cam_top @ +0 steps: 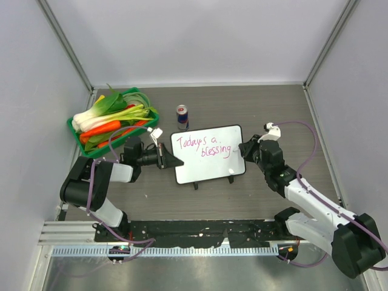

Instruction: Write a sentence on the whiteboard

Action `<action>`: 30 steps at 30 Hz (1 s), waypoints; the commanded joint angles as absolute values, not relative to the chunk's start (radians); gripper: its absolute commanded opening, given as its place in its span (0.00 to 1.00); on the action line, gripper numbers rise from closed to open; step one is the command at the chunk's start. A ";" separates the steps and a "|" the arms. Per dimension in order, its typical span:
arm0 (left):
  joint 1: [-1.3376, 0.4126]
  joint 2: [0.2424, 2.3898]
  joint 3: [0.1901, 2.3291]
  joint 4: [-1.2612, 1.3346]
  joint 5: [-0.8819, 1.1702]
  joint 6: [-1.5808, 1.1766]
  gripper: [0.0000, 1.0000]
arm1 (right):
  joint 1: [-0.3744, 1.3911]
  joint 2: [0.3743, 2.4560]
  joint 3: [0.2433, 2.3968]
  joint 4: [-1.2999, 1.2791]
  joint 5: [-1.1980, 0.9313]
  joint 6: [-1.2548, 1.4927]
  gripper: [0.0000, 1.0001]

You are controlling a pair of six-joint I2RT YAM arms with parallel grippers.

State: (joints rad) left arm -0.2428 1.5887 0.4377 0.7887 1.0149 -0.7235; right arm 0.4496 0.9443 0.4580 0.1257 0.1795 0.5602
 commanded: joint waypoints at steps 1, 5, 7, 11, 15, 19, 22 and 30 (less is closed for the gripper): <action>-0.247 1.612 0.445 0.723 0.953 -0.699 0.00 | 0.445 0.974 0.462 0.184 0.215 0.574 0.01; -0.247 1.611 0.445 0.723 0.951 -0.699 0.00 | 0.449 0.997 0.460 0.178 0.212 0.575 0.01; -0.247 1.612 0.446 0.723 0.951 -0.699 0.00 | 0.448 1.000 0.459 0.176 0.212 0.575 0.01; -0.247 1.612 0.446 0.723 0.951 -0.699 0.00 | 0.446 0.996 0.462 0.166 0.209 0.569 0.01; -0.247 1.614 0.446 0.723 0.950 -0.701 0.00 | 0.446 0.967 0.475 0.149 0.210 0.572 0.01; -0.247 1.614 0.446 0.723 0.951 -0.699 0.00 | 0.445 0.913 0.492 0.127 0.213 0.575 0.01; -0.247 1.614 0.446 0.724 0.951 -0.699 0.00 | 0.446 0.865 0.505 0.107 0.216 0.574 0.01; -0.248 1.611 0.445 0.723 0.948 -0.698 0.00 | 0.445 0.804 0.502 0.077 0.229 0.566 0.01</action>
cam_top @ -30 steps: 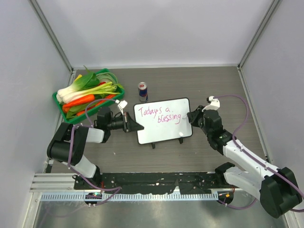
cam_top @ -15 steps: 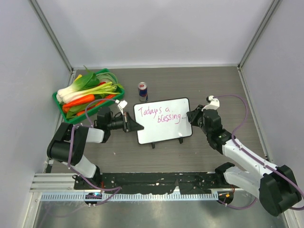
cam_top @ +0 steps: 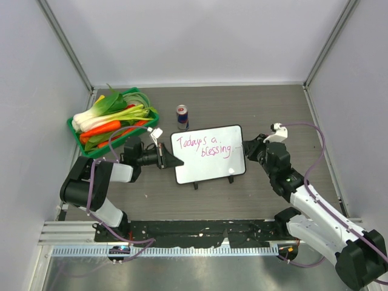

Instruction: Write a sentence on the whiteboard

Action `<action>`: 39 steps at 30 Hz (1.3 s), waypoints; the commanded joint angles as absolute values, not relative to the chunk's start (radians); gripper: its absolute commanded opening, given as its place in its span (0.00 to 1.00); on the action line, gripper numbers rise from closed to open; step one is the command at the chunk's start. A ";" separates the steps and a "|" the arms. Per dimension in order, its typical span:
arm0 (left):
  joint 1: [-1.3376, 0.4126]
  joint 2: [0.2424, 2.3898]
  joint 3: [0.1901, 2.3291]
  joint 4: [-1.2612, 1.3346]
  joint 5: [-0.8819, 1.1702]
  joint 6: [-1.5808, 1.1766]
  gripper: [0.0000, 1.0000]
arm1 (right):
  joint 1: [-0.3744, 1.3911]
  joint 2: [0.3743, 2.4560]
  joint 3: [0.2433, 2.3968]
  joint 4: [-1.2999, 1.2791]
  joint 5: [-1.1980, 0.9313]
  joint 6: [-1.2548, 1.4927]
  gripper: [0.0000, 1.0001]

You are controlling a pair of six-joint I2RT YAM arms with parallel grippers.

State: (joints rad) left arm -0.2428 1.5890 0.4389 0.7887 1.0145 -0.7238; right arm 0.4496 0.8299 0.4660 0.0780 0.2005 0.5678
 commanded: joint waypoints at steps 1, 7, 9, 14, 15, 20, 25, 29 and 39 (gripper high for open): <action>-0.247 1.611 0.445 0.723 0.951 -0.698 0.00 | 0.446 0.802 0.505 0.071 0.230 0.566 0.01; -0.247 1.614 0.445 0.723 0.950 -0.699 0.00 | 0.448 0.785 0.491 0.061 0.233 0.568 0.01; -0.248 1.614 0.445 0.723 0.950 -0.699 0.00 | 0.446 0.787 0.489 0.061 0.232 0.568 0.01; -0.247 1.612 0.445 0.723 0.950 -0.699 0.00 | 0.446 0.785 0.494 0.060 0.232 0.563 0.01; -0.247 1.612 0.445 0.723 0.948 -0.699 0.00 | 0.446 0.785 0.494 0.060 0.230 0.564 0.01; -0.248 1.612 0.445 0.724 0.948 -0.701 0.00 | 0.445 0.785 0.492 0.061 0.224 0.566 0.01; -0.247 1.611 0.445 0.723 0.946 -0.698 0.00 | 0.448 0.781 0.489 0.052 0.218 0.568 0.01; -0.247 1.612 0.445 0.721 0.946 -0.698 0.00 | 0.446 0.769 0.486 0.041 0.190 0.589 0.01; -0.247 1.614 0.448 0.721 0.951 -0.699 0.00 | 0.446 0.758 0.474 0.041 0.144 0.617 0.01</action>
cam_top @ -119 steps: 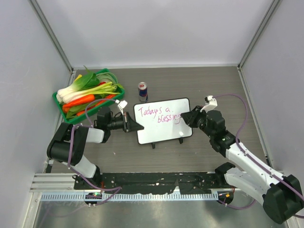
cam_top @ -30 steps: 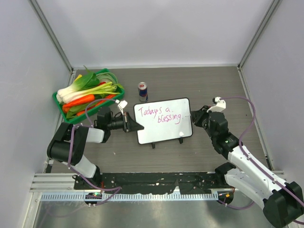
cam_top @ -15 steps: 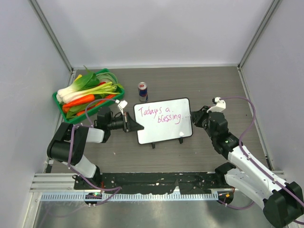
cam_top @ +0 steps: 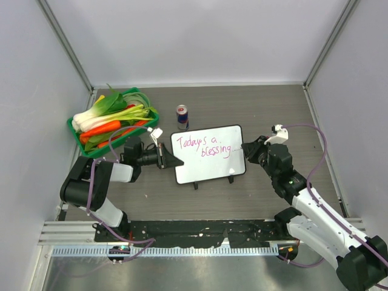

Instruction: Write a sentence on the whiteboard

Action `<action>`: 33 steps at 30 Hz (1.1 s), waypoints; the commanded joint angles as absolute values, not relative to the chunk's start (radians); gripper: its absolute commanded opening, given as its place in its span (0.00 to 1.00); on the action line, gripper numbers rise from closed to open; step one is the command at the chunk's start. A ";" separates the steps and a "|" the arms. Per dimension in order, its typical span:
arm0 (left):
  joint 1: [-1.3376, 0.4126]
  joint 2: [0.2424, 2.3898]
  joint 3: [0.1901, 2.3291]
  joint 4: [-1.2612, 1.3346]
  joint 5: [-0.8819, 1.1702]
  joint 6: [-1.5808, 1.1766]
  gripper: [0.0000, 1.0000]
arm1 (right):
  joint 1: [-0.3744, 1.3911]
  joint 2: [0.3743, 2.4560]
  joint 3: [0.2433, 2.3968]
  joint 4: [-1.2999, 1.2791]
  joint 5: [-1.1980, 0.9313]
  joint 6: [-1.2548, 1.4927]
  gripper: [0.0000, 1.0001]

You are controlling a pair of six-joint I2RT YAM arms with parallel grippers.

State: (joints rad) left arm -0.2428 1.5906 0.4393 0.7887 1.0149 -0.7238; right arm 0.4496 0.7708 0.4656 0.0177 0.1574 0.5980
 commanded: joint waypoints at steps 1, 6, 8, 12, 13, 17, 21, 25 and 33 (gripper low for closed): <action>-0.248 1.615 0.448 0.721 0.953 -0.699 0.00 | 0.446 0.758 0.471 0.043 0.144 0.620 0.01; -0.247 1.611 0.445 0.721 0.948 -0.698 0.00 | 0.446 0.765 0.472 0.052 0.140 0.618 0.01; -0.247 1.612 0.446 0.721 0.950 -0.699 0.00 | 0.446 0.773 0.479 0.054 0.140 0.621 0.01; -0.247 1.612 0.446 0.721 0.950 -0.699 0.00 | 0.446 0.775 0.488 0.052 0.133 0.623 0.01; -0.247 1.612 0.446 0.721 0.950 -0.699 0.00 | 0.446 0.776 0.486 0.054 0.132 0.621 0.01; -0.248 1.612 0.446 0.721 0.950 -0.699 0.00 | 0.446 0.775 0.486 0.052 0.123 0.621 0.01; -0.247 1.612 0.446 0.721 0.950 -0.699 0.00 | 0.446 0.773 0.488 0.038 0.107 0.621 0.01; -0.247 1.611 0.446 0.721 0.951 -0.699 0.00 | 0.446 0.762 0.480 0.037 0.086 0.630 0.01; -0.248 1.612 0.446 0.722 0.950 -0.699 0.00 | 0.446 0.752 0.465 0.031 0.061 0.655 0.01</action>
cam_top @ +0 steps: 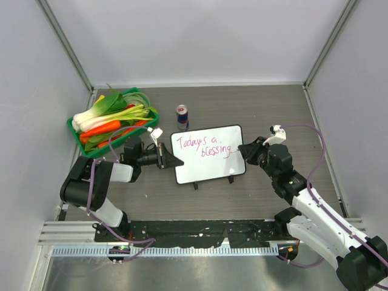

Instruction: Write a sentence on the whiteboard

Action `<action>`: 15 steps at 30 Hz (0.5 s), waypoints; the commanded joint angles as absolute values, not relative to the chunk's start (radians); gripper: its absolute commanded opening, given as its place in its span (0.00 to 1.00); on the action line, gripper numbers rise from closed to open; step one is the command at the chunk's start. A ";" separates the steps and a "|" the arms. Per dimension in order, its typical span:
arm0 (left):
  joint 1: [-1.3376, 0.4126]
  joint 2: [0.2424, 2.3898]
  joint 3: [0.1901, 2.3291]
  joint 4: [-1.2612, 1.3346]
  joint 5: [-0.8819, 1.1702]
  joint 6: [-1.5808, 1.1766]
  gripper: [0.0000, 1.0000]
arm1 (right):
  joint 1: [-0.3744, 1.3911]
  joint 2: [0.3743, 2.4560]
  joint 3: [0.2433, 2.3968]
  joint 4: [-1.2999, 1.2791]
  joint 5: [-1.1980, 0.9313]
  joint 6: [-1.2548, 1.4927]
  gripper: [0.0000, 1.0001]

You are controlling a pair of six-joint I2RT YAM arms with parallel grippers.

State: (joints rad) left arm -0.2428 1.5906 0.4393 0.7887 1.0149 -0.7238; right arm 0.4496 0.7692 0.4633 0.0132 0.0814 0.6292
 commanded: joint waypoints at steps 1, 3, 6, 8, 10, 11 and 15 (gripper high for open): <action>-0.247 1.612 0.446 0.721 0.951 -0.699 0.00 | 0.446 0.753 0.465 0.032 0.058 0.658 0.01; -0.247 1.611 0.445 0.721 0.948 -0.699 0.00 | 0.446 0.756 0.463 0.034 0.045 0.663 0.01; -0.247 1.611 0.446 0.721 0.950 -0.699 0.00 | 0.446 0.755 0.460 0.034 0.035 0.663 0.01; -0.247 1.612 0.446 0.721 0.948 -0.699 0.00 | 0.445 0.755 0.456 0.034 0.032 0.664 0.01; -0.247 1.609 0.445 0.721 0.948 -0.698 0.00 | 0.446 0.755 0.456 0.034 0.028 0.666 0.01; -0.247 1.611 0.445 0.721 0.950 -0.701 0.00 | 0.448 0.756 0.457 0.034 0.029 0.664 0.01; -0.247 1.611 0.445 0.722 0.950 -0.699 0.00 | 0.448 0.752 0.460 0.032 0.029 0.664 0.01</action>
State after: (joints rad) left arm -0.2428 1.5906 0.4393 0.7887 1.0149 -0.7238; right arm 0.4496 0.7673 0.4538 0.0128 0.0357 0.6544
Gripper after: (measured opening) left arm 0.072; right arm 0.201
